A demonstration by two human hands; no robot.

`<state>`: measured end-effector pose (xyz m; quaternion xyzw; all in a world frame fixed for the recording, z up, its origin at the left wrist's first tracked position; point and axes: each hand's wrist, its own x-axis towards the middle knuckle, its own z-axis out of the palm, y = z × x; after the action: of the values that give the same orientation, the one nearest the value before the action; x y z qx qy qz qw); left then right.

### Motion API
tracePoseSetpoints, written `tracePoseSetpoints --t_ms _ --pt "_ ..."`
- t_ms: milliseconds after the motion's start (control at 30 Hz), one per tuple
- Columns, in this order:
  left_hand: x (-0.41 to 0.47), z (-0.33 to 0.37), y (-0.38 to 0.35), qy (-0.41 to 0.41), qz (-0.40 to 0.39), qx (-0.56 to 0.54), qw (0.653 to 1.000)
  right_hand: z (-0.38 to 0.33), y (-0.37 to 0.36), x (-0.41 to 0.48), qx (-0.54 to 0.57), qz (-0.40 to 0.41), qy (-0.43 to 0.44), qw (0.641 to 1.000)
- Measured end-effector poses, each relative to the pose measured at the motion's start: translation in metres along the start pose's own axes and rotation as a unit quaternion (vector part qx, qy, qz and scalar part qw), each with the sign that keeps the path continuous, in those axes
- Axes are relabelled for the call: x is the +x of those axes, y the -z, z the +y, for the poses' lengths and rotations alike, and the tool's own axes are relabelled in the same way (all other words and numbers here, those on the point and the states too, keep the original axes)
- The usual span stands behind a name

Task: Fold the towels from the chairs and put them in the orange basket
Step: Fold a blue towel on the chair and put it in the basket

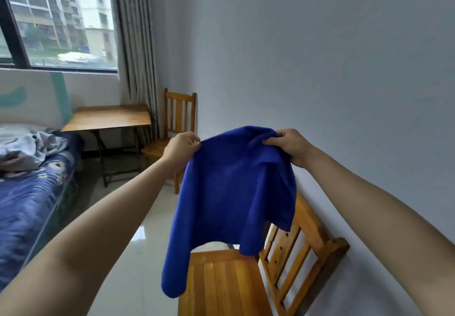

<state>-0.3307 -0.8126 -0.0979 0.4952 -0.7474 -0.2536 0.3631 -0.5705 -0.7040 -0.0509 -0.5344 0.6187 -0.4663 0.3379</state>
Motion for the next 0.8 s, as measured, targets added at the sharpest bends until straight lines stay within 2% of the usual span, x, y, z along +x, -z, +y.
tracePoseSetpoints --t_ms 100,200,333,467,533,600,667,733,800 --pt "-0.012 -0.002 -0.014 -0.049 -0.02 0.033 0.998 -0.008 -0.017 0.002 -0.029 -0.028 -0.004 0.999" --pt "-0.036 -0.002 -0.028 -0.166 0.024 0.014 0.986 -0.003 -0.034 0.006 -0.064 -0.055 -0.033 0.996" --pt "-0.059 -0.007 -0.039 -0.357 0.037 0.122 0.925 0.006 -0.046 0.011 -0.073 -0.088 -0.062 0.991" --pt "-0.058 -0.006 -0.051 -0.451 0.104 0.224 0.857 0.014 -0.052 0.01 -0.072 -0.118 -0.065 0.988" --pt "-0.054 -0.002 -0.053 -0.448 0.118 0.212 0.861 0.02 -0.052 0.01 -0.056 -0.115 -0.068 0.989" --pt "-0.047 0.004 -0.05 -0.422 0.1 0.183 0.882 0.027 -0.049 0.01 -0.05 -0.108 -0.073 0.99" --pt "-0.043 0.017 -0.041 -0.388 0.021 0.133 0.912 0.038 -0.045 0.006 -0.052 -0.113 -0.079 0.989" --pt "-0.039 0.035 -0.028 -0.311 -0.085 0.089 0.942 0.053 -0.04 -0.001 -0.043 -0.124 -0.094 0.987" --pt "-0.029 0.052 -0.014 -0.263 -0.158 0.092 0.947 0.069 -0.039 -0.008 -0.016 -0.124 -0.114 0.986"
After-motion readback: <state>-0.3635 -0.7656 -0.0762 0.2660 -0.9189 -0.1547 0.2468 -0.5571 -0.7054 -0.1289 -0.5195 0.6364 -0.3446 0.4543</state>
